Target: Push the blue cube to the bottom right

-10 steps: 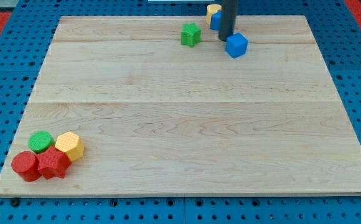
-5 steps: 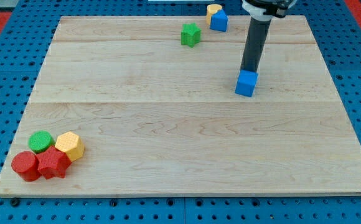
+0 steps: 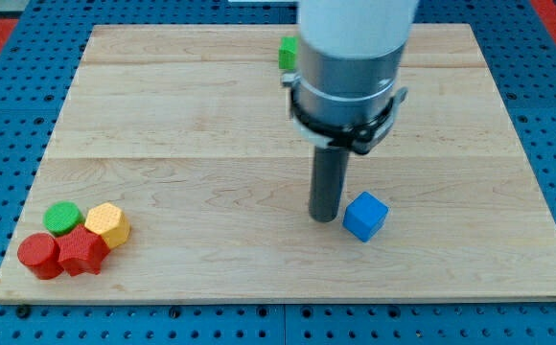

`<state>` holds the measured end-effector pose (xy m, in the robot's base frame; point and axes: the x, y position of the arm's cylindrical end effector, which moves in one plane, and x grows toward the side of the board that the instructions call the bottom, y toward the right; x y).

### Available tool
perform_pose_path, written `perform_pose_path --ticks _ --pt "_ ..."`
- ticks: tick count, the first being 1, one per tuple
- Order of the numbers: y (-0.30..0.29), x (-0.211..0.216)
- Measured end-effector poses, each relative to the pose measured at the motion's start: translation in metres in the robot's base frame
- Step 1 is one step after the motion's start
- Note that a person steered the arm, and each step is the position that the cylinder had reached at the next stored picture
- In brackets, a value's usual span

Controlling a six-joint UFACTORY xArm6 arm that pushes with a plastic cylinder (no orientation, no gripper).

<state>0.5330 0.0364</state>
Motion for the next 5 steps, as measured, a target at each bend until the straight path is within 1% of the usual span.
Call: perform_pose_path --ticks 1,3,4,5 --pt "0.014 0.012" --pt "0.079 -0.034" --pt "0.111 -0.042" --pt "0.125 -0.033"
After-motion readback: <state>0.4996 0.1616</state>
